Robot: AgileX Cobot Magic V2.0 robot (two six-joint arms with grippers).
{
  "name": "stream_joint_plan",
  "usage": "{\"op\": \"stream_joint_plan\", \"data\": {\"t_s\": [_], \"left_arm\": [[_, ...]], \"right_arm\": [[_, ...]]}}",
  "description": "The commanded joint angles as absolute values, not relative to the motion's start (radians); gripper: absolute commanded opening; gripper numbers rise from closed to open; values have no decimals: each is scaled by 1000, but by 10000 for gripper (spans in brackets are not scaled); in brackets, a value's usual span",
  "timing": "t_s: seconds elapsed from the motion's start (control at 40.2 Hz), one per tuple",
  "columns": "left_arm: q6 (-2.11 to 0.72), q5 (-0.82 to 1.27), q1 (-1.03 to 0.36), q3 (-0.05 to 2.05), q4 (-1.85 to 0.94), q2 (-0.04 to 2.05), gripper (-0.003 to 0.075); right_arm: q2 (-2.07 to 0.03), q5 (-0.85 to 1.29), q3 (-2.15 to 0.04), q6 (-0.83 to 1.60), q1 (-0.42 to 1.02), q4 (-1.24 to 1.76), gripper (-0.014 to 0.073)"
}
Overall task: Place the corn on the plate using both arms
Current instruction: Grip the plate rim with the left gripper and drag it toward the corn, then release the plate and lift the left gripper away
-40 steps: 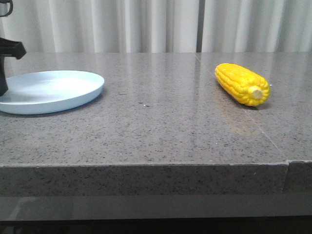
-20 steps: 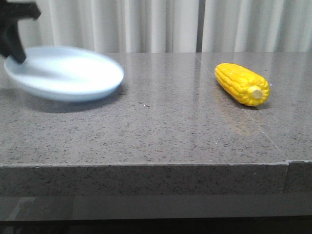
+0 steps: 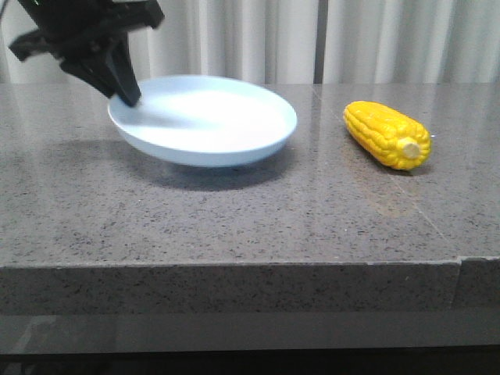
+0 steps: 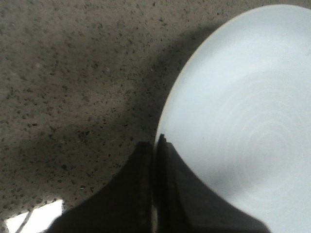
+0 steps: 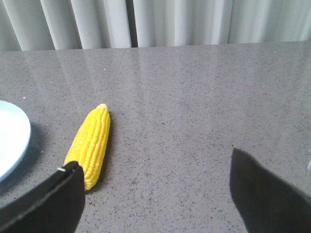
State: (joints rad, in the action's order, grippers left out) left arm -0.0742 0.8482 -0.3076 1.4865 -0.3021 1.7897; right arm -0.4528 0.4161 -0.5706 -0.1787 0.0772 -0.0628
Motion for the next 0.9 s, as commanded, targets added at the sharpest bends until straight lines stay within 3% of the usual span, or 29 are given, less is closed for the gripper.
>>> {"op": "stream_joint_plan", "data": {"t_s": [0.0,0.099,0.273,0.398,0.497,0.597,0.87], "left_arm": [[-72,790,-319,1517,-352,1760,-19],[-72,794,-319,1517,-354,1773,20],[-72,799,-317,1517,-354,1779,266],[-72,797,-308,1517,-320,1753,374],[-72,797,-299,1517,-266,1698,356],[-55,812,-280,1517,-212,1629,291],[84,871,-217,1472,49,1454,-22]], "right_arm": [[-461,342,-604,-171,70,-65,632],[-461,342,-604,-171,70,-65,632],[-461,342,-604,-171,70,-65,632],[-461,342,-604,-171,70,-65,632],[-461,342,-604,-171,70,-65,632],[-461,342,-604,-171,70,-65,632],[-461,342,-604,-171,70,-65,632]]}}
